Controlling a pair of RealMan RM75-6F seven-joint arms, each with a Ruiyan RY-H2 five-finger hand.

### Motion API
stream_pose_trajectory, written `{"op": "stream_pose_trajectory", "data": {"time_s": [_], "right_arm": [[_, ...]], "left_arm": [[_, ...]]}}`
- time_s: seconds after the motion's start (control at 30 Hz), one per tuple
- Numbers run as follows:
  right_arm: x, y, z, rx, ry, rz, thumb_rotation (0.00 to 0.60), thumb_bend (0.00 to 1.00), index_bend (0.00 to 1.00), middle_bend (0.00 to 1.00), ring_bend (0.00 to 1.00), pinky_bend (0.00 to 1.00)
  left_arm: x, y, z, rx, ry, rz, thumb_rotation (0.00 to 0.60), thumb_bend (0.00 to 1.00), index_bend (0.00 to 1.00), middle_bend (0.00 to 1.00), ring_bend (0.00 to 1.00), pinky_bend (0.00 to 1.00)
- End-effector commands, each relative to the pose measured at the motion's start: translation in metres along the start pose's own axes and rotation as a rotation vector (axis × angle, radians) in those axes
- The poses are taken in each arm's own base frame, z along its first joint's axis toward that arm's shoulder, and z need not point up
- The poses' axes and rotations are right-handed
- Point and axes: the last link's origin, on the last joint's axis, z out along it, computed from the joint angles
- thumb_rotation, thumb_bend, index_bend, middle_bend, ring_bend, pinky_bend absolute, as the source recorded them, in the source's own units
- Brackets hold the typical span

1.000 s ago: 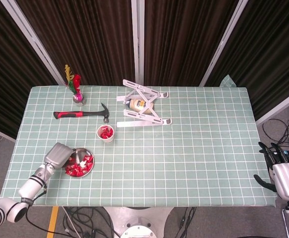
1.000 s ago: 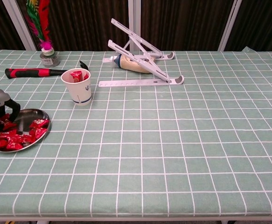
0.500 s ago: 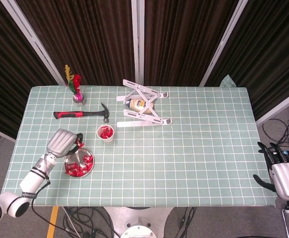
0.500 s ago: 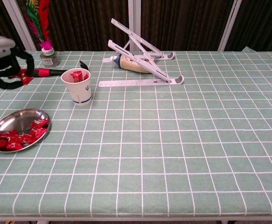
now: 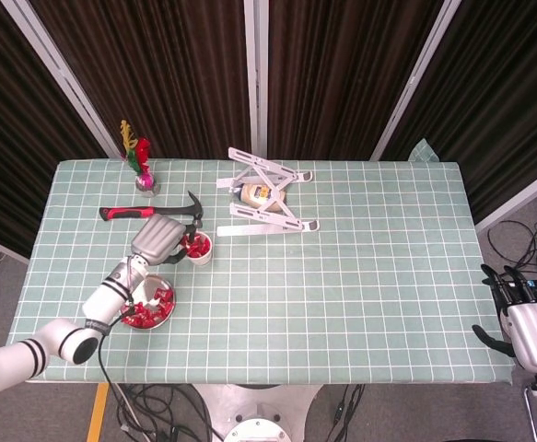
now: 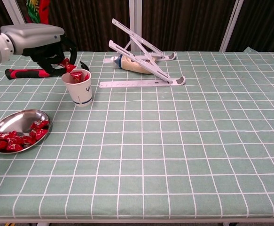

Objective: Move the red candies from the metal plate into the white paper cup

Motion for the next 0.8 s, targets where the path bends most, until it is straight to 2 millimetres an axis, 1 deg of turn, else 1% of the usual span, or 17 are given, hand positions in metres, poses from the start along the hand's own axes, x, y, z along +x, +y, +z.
{"op": "stream_pose_trajectory", "data": {"time_s": [0.03,0.17,0.33,0.43,0.53,0.63,0.7,0.8], "right_arm": [[0.001,0.001,-0.001,-0.004,0.003,0.0,0.6,0.1,0.08,0.28,0.1,0.33],[0.001,0.002,-0.001,-0.009,0.004,0.0,0.6,0.1,0.08,0.28,0.1,0.33],[0.0,0.002,0.0,-0.009,0.003,0.001,0.6,0.1,0.08,0.28,0.1,0.33],[0.0,0.002,0.001,-0.007,0.002,0.002,0.6,0.1,0.08,0.28,0.1,0.34],[0.0,0.001,0.002,-0.005,0.003,0.001,0.6,0.1,0.08,0.28,0.1,0.34],[0.001,0.001,0.002,-0.003,0.006,0.001,0.6,0.1,0.08,0.28,0.1,0.34],[0.001,0.002,0.002,-0.003,0.006,0.001,0.6,0.1,0.08,0.28,0.1,0.34],[0.001,0.002,0.001,-0.001,0.006,0.002,0.6,0.1,0.08,0.28,0.1,0.34]], "left_arm": [[-0.003,0.005,0.007,0.001,-0.017,0.009,0.6,0.42,0.57,0.97,0.96,1.0],[-0.008,0.008,0.011,0.005,-0.038,0.013,0.6,0.42,0.55,0.97,0.96,1.0],[-0.011,0.008,0.011,0.01,-0.055,0.024,0.6,0.41,0.47,0.96,0.96,1.0],[-0.009,0.007,0.006,0.012,-0.047,0.028,0.6,0.41,0.42,0.96,0.96,1.0],[-0.006,0.002,-0.006,0.019,-0.026,0.026,0.6,0.41,0.38,0.95,0.96,1.0],[-0.003,-0.007,-0.025,0.042,0.018,0.0,0.6,0.4,0.37,0.95,0.96,1.0],[-0.003,-0.016,-0.041,0.066,0.043,-0.014,0.6,0.38,0.37,0.95,0.96,1.0],[-0.009,-0.031,-0.068,0.104,0.065,-0.023,0.6,0.33,0.41,0.95,0.96,1.0]]}}
